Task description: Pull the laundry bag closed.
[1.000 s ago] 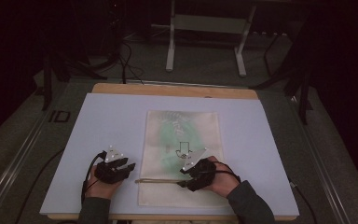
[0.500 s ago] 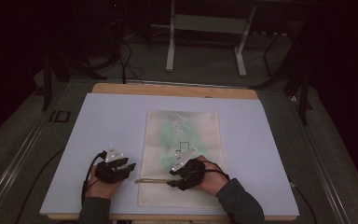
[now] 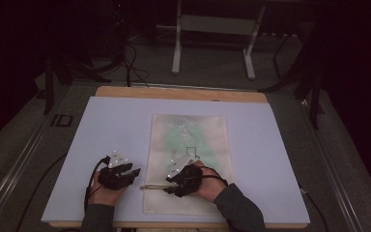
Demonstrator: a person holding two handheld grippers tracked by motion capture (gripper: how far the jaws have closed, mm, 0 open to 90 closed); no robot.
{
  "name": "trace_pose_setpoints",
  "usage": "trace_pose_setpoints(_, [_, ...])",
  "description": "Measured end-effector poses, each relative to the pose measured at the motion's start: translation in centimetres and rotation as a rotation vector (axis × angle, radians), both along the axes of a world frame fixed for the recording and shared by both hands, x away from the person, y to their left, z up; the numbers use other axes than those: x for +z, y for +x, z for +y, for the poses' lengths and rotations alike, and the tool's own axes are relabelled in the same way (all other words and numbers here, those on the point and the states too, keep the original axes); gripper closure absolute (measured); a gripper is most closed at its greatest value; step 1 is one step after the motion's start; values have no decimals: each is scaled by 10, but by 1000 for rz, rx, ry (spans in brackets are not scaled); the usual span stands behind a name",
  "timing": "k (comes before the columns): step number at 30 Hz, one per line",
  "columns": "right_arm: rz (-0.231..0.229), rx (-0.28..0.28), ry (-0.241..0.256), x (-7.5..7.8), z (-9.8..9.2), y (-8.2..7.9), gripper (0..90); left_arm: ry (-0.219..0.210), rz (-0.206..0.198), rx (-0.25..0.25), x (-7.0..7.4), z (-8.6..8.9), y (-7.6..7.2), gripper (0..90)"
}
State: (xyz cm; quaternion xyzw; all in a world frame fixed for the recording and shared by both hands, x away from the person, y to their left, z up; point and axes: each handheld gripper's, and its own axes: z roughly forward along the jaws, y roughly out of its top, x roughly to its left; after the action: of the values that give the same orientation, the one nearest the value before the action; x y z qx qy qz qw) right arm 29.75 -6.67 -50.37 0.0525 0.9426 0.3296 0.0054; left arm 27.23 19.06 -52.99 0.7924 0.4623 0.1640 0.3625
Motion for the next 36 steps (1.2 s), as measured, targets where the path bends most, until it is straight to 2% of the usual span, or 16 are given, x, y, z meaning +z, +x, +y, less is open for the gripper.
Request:
trace_pose_setpoints(8, [5, 23, 3, -2, 12, -1, 667, -5, -1, 8, 0, 1, 0, 584])
trace_pose_setpoints(16, [4, 27, 9, -4, 22, 0, 670, -6, -4, 10, 0, 2, 0, 584])
trace_pose_setpoints(19, [-9, 20, 16, -5, 27, 0, 661, -6, -4, 12, 0, 2, 0, 584])
trace_pose_setpoints(26, [-8, 29, 25, -6, 37, 0, 690, -7, -6, 14, 1, 4, 0, 584])
trace_pose_setpoints(29, [-6, 36, 23, -8, 44, -1, 731, -13, -8, 18, 1, 4, 0, 584])
trace_pose_setpoints(36, [-12, 35, 25, -9, 58, -2, 745, -14, -8, 18, 1, 4, 0, 584])
